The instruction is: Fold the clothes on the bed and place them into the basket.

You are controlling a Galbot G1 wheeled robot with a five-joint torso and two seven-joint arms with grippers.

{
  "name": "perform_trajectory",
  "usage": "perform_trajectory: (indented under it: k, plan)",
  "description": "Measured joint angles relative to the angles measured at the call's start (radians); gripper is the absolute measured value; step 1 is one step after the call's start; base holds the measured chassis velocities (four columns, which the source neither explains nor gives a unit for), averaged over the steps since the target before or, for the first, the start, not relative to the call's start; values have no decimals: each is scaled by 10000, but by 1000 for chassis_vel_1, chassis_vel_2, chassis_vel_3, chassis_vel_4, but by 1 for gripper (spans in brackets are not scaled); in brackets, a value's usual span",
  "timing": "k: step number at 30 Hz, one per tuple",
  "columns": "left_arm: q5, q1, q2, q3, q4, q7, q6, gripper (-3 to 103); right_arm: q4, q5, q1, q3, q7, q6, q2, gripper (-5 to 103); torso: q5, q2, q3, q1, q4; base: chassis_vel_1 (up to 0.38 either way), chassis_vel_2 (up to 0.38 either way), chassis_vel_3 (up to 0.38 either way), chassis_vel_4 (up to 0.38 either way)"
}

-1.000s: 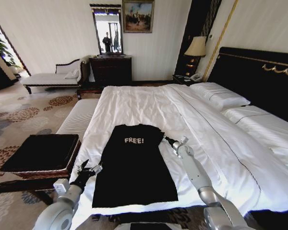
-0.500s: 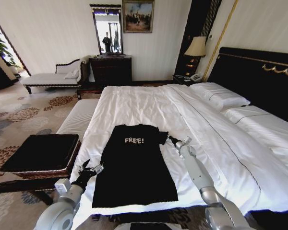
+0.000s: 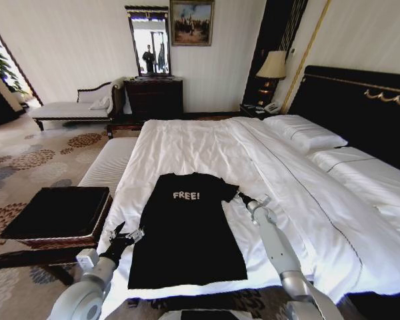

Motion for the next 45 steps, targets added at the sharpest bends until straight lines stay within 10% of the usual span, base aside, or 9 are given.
perform_trajectory:
  k: [18, 30, 45]
  plan:
    - [88, -161, 83, 228, 83, -20, -2, 96, 366, -174, -415, -151, 87, 52, -171, 3, 0, 0, 0, 0, 3, 0, 0, 0, 0]
    - [257, -1917, 1086, 1783, 1509, -172, -88, 96, 2075, -112, -2073, 33, -21, -78, -670, 51, -1, 0, 0, 0, -4, 0, 0, 0, 0]
    - [-1388, -5222, 350, 3199, 4120, -160, -14, 96, 2959, -90, -2904, 293, 7, -145, -1165, 99, 2, 0, 1, 1, 0, 0, 0, 0, 0]
